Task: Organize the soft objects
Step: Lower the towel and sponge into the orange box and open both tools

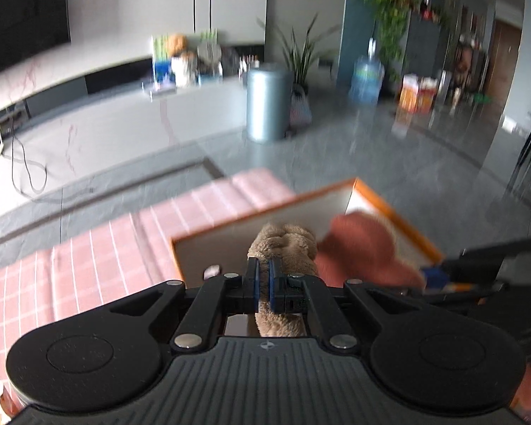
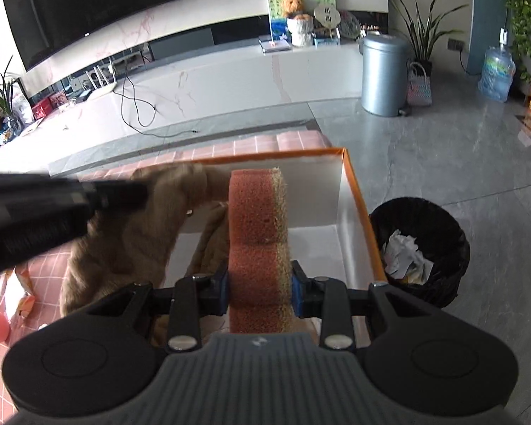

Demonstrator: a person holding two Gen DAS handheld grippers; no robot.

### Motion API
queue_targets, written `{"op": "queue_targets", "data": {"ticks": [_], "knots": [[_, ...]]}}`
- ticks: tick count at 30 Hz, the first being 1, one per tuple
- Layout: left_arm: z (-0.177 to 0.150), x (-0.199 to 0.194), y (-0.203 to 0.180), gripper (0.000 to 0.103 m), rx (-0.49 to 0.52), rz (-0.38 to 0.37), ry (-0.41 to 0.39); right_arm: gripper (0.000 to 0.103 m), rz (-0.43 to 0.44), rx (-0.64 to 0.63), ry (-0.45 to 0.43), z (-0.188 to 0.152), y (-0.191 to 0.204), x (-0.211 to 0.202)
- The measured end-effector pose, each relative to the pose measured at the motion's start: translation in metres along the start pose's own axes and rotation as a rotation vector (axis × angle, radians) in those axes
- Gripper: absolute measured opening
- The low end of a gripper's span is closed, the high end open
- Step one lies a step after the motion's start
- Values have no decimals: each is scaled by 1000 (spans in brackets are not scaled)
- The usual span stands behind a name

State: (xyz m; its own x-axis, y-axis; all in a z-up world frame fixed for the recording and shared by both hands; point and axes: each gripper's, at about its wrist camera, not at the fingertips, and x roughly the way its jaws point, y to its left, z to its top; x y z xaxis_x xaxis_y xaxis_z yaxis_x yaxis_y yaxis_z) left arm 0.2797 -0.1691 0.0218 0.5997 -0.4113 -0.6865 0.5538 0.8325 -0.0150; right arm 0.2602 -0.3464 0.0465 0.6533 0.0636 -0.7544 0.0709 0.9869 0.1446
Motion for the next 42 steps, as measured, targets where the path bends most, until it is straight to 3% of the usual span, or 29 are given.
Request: {"op": "queue_targets", "data": {"ticks": [5,8,16,22,30,38,40,42], "knots": [[-12,19,-5,8,83,33,102,32,-20,29,23,4,-4,15],[-18,19,-7,17,118,36,118,32,-36,16,21,7,-4,19],[-22,1,-2,35,61,35,53,32,-59,-21,-37,9,5,-2],[-18,-20,7,39,-2,53,-1,32,-21,-80,-50,11,26,-12],[-22,-31,18,41,-43,80,-14,32,-102,-144,60,0,43,31],[-31,-39,25,42,-81,92,-26,32,-144,-272,75,-12,65,49],[-35,-42,27,42,-91,96,-27,33,-148,-294,73,-14,71,49],[-37,-46,29,43,-99,96,-28,45,-131,-284,72,-12,72,45]]}}
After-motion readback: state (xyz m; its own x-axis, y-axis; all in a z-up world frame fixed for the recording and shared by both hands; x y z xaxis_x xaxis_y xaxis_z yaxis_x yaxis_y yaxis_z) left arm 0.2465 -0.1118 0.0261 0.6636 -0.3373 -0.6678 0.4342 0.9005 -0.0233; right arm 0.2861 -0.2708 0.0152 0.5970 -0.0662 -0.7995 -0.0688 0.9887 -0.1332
